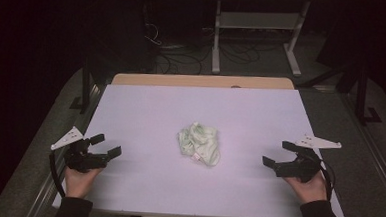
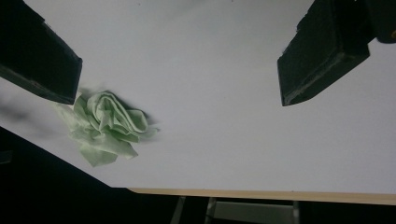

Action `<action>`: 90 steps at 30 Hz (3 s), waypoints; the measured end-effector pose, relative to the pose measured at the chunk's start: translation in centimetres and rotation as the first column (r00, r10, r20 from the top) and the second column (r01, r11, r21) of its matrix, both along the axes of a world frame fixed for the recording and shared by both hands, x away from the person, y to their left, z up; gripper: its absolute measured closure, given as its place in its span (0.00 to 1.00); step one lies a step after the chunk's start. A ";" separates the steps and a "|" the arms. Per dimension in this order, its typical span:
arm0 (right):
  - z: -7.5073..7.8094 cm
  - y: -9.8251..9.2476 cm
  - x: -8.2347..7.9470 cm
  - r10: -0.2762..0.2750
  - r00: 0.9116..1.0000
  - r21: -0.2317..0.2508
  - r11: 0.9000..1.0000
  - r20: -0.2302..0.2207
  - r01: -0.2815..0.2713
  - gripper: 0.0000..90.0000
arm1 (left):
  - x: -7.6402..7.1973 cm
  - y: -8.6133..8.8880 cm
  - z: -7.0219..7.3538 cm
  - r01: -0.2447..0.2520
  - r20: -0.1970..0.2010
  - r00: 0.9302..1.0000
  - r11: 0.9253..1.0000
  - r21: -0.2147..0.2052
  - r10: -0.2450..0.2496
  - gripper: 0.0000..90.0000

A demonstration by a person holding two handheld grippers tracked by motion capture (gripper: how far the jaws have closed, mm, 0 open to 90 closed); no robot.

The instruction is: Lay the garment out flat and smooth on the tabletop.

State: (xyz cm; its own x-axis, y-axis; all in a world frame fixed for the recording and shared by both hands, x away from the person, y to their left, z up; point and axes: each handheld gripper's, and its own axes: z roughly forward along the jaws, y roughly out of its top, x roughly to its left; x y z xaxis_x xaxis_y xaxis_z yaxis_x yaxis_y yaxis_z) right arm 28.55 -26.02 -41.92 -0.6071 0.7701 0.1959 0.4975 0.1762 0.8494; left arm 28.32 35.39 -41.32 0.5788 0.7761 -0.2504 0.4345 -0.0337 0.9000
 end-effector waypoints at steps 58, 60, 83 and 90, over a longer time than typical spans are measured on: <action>5.2 2.7 2.9 0.123 0.991 -0.106 0.987 0.045 -0.118 0.00 | 1.9 -3.3 3.5 0.107 0.032 0.993 0.989 0.098 -0.110 0.00; 5.4 2.8 3.2 0.127 0.991 -0.107 0.987 0.044 -0.122 0.00 | 2.1 -3.5 3.6 0.113 0.029 0.993 0.988 0.106 -0.117 0.00; 7.2 6.2 5.5 0.212 0.977 -0.175 0.963 0.024 -0.205 0.00 | 4.6 -5.9 4.6 0.181 0.025 0.983 0.979 0.096 -0.184 0.00; 7.6 6.7 6.1 0.228 0.974 -0.185 0.958 0.017 -0.221 0.00 | 5.2 -6.4 4.7 0.189 0.019 0.981 0.977 0.095 -0.192 0.00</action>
State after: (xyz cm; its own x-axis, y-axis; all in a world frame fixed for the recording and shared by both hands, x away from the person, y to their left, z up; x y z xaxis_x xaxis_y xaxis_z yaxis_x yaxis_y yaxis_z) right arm 34.66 -19.31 -34.37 -0.7727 0.6336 0.0402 0.3960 0.4316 0.8105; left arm 33.57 28.97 -36.67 0.7239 0.6701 -0.1640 0.3865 -0.1970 0.9010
